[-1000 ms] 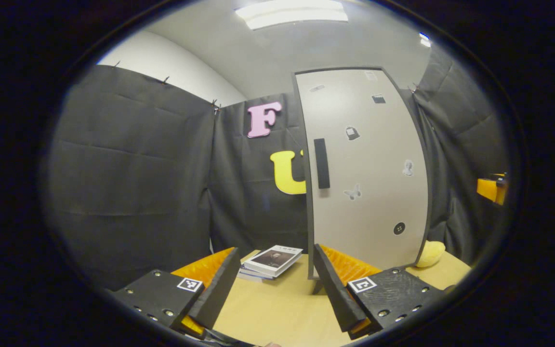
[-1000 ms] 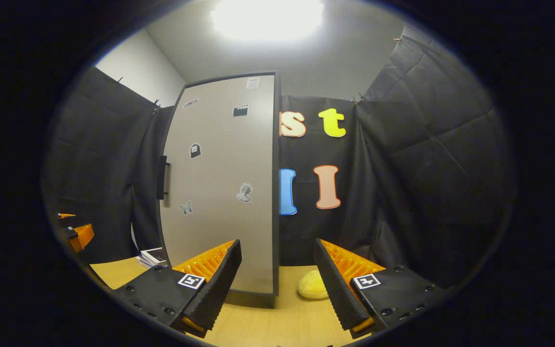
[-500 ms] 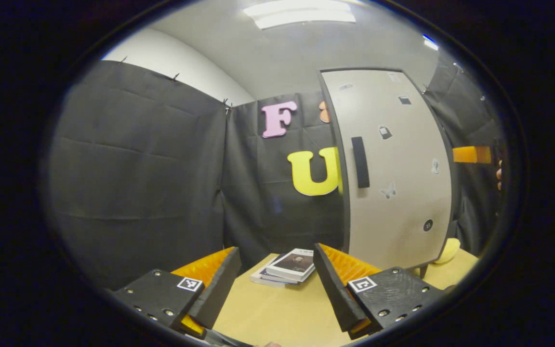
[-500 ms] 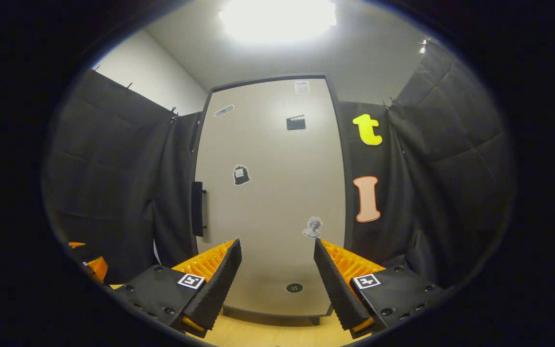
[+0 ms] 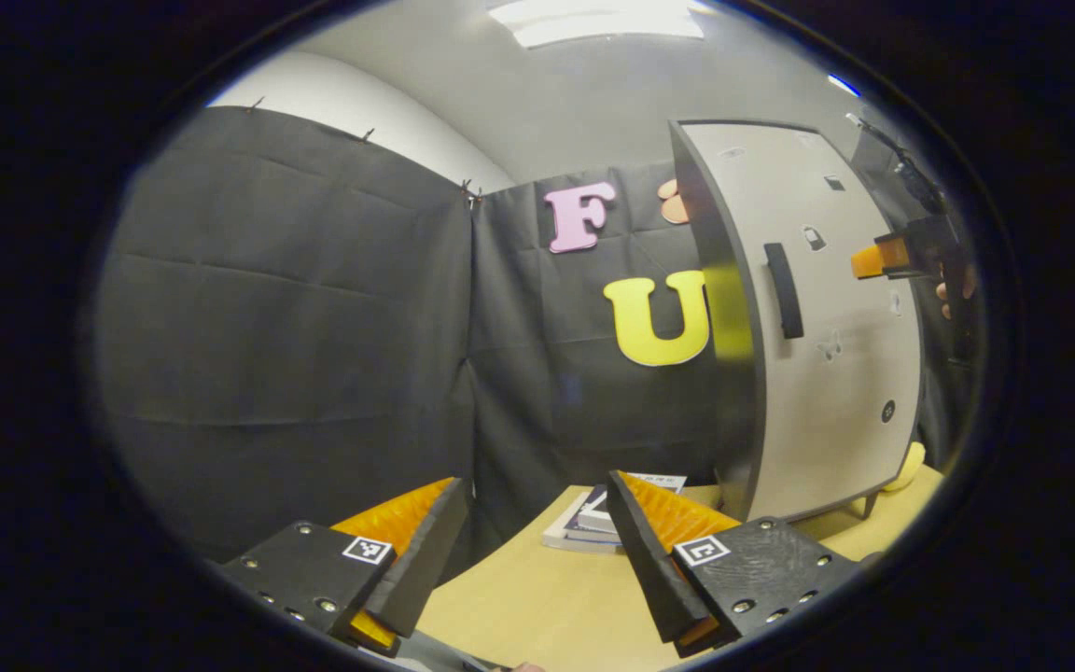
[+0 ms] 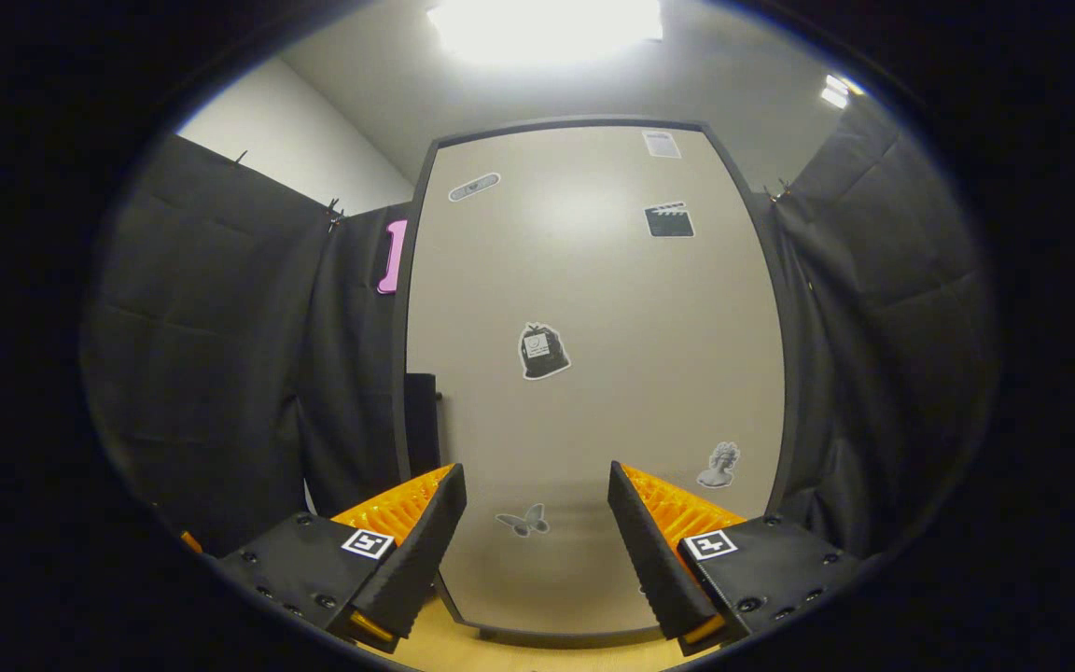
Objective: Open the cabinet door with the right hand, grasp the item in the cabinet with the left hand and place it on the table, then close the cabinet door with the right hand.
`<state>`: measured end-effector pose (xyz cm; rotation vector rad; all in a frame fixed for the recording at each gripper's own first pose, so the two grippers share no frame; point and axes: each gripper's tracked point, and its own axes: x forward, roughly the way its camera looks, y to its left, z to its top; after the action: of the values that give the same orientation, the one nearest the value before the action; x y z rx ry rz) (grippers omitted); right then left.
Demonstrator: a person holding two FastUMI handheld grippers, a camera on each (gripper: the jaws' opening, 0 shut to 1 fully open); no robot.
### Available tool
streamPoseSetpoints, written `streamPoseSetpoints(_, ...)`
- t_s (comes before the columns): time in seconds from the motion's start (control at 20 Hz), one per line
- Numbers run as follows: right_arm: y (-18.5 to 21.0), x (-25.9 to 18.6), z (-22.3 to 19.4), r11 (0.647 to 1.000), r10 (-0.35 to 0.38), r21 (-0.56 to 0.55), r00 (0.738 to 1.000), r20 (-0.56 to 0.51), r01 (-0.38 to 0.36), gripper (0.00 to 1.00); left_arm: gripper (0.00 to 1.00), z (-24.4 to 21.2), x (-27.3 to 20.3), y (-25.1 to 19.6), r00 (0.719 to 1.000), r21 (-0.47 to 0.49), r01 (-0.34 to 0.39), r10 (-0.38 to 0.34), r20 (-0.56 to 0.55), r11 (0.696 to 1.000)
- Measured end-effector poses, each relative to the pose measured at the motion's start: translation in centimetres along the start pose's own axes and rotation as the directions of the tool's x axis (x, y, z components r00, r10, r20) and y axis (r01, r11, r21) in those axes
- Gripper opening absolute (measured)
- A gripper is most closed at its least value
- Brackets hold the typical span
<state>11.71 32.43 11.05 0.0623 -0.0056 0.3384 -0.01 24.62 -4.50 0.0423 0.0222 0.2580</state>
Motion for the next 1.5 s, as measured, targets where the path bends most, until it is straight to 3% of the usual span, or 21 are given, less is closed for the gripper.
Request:
streamPoseSetpoints(0.7,8.6,8.1,-1.6,0.998,0.023,-0.059,0.996,-0.082,-0.028,0.96,0.92,-4.6,1.8,9.2,0.993,-0.013,-0.091,0.090,-0.075,0.996)
streamPoseSetpoints(0.75,8.8,8.3,-1.8,0.998,0.016,-0.058,0.996,-0.090,-0.022,0.92,0.94,-4.8,1.8,9.6,0.992,-0.017,-0.097,0.096,-0.077,0.995)
streamPoseSetpoints(1.1,9.2,9.6,-3.0,1.000,-0.010,-0.021,0.987,-0.158,0.007,0.43,0.94,-5.5,1.7,10.7,0.990,-0.025,-0.111,0.108,-0.089,0.994)
streamPoseSetpoints(1.2,8.9,9.7,-3.9,1.000,-0.023,-0.023,0.980,-0.197,0.019,0.48,0.94,-5.4,1.6,10.5,0.991,-0.023,-0.105,0.103,-0.085,0.994)
streamPoseSetpoints(1.25,8.9,8.9,-3.2,0.999,-0.027,-0.026,0.983,-0.181,0.022,0.34,0.92,-5.3,1.6,10.3,0.992,-0.023,-0.102,0.100,-0.083,0.995)
streamPoseSetpoints(1.35,8.9,9.6,-3.5,0.999,-0.027,-0.034,0.981,-0.194,0.020,0.21,0.94,-5.1,1.4,10.2,0.993,-0.023,-0.095,0.093,-0.078,0.995)
streamPoseSetpoints(1.4,9.1,9.3,-3.4,1.000,-0.025,-0.018,0.982,-0.188,0.022,0.23,0.92,-4.9,1.3,10.0,0.993,-0.024,-0.092,0.090,-0.076,0.995)
streamPoseSetpoints(1.45,9.2,9.2,-3.8,1.000,-0.013,-0.024,0.979,-0.202,0.008,0.12,0.94,-4.9,1.3,9.9,0.993,-0.025,-0.090,0.088,-0.073,0.996)
streamPoseSetpoints(1.5,9.2,8.9,-3.5,1.000,-0.002,-0.027,0.980,-0.198,-0.003,0.12,0.94,-4.7,1.3,9.9,0.994,-0.025,-0.088,0.086,-0.068,0.996)
